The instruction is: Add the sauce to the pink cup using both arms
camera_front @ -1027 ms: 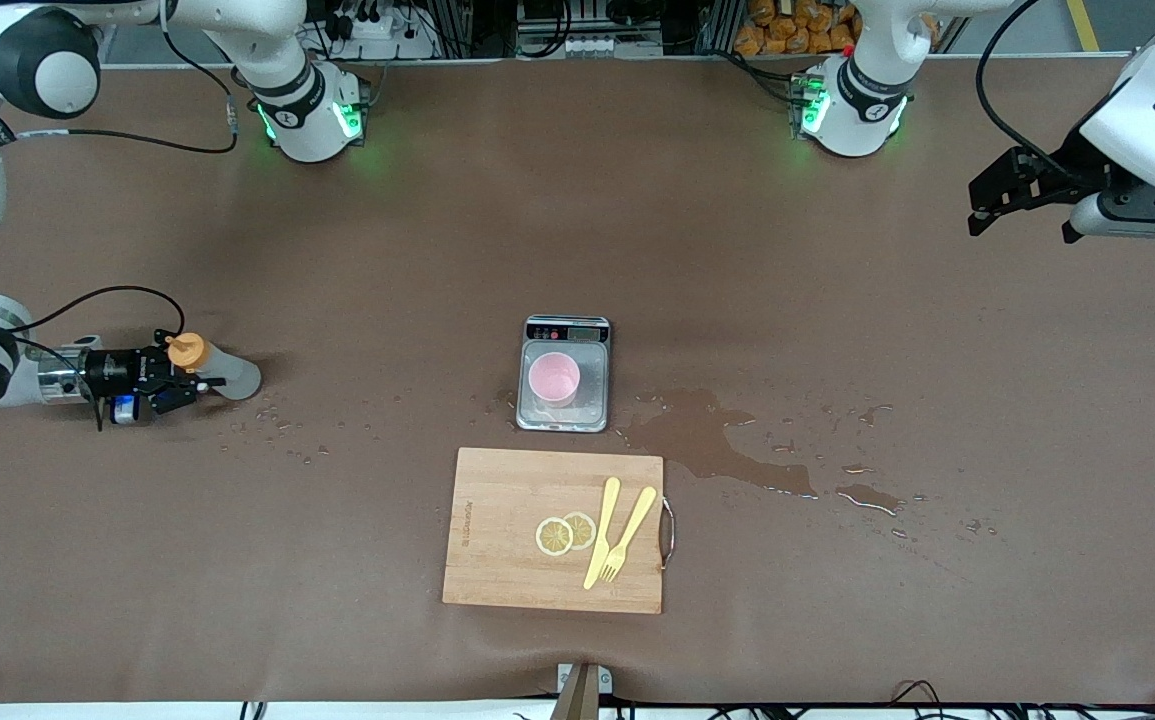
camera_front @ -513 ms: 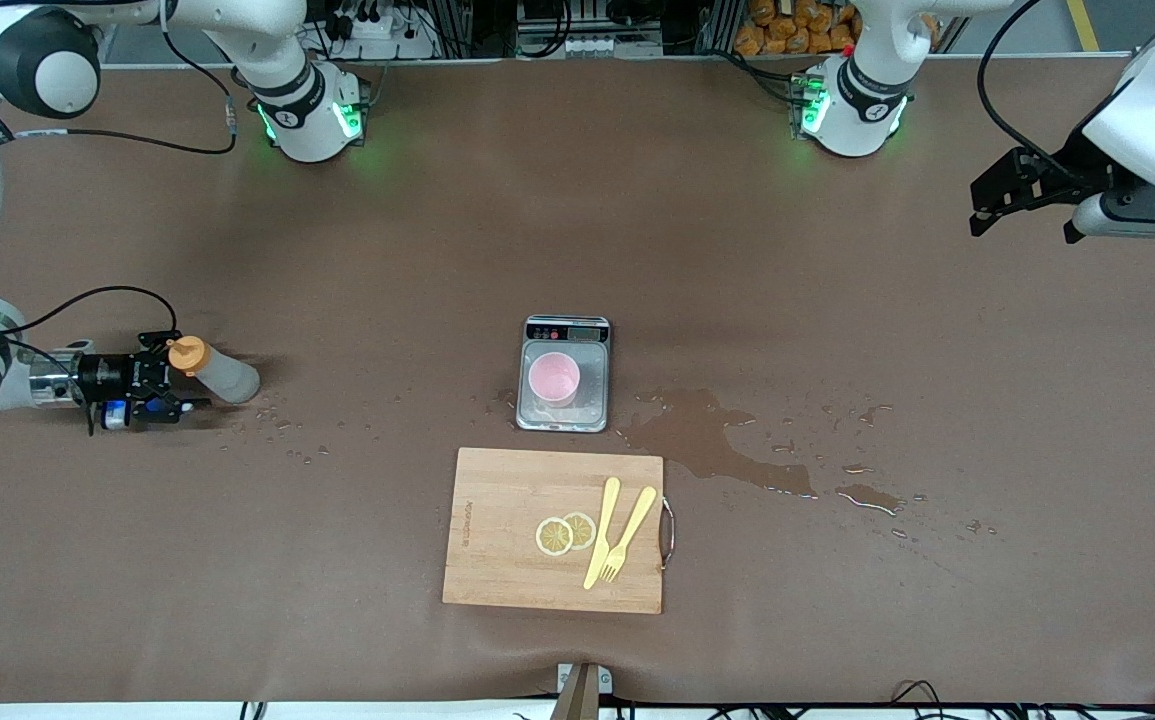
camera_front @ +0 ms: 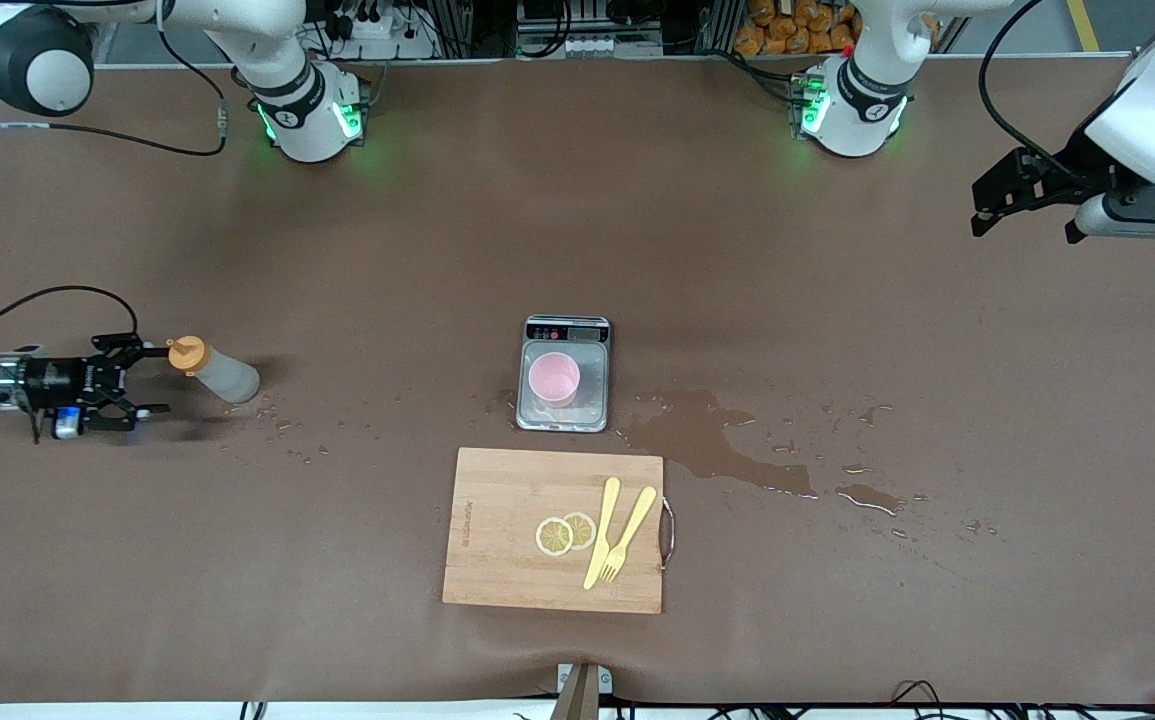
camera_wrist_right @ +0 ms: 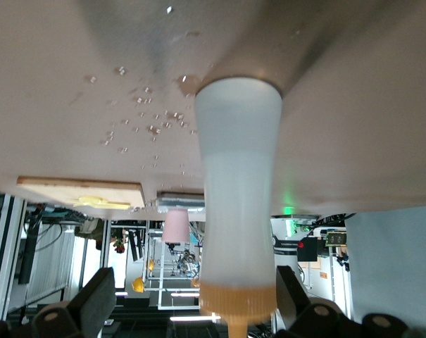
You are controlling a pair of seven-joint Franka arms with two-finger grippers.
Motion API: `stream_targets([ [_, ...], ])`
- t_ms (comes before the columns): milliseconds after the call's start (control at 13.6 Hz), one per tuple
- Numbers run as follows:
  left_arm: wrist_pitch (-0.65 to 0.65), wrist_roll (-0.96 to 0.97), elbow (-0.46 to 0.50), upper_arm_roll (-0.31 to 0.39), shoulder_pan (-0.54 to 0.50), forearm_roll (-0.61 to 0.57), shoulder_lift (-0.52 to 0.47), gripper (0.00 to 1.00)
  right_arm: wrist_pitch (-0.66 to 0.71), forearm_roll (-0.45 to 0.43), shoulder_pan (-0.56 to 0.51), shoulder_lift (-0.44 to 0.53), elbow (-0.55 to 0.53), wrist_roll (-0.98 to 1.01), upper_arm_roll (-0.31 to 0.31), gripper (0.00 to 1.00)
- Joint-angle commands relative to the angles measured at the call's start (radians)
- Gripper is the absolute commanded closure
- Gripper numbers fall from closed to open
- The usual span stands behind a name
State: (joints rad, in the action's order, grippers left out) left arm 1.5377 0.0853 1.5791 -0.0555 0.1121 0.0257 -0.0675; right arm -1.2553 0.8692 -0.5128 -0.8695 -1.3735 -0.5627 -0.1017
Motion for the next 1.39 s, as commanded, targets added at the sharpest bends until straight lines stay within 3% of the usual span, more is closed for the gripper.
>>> stream_targets([
  [0,-0.001,0.017,-0.004,-0.009,-0.006,0.006,-0.009,0.0,0.086,-0.059,-0.018,0.006,0.111,-0.026,0.017,0.0],
  [367,-0.001,0.017,-0.005,-0.006,-0.006,0.006,-0.009,0.0,0.152,-0.169,0.071,0.066,0.238,-0.112,0.019,0.0],
  [953,-0.005,0.014,-0.005,-0.004,-0.006,0.011,-0.006,0.0,0.183,-0.233,0.178,0.141,0.292,-0.109,0.028,0.0],
  [1320,-0.004,0.013,-0.005,-0.003,-0.008,0.013,-0.006,0.0,0.128,-0.456,0.393,0.277,0.284,-0.106,0.023,0.0],
])
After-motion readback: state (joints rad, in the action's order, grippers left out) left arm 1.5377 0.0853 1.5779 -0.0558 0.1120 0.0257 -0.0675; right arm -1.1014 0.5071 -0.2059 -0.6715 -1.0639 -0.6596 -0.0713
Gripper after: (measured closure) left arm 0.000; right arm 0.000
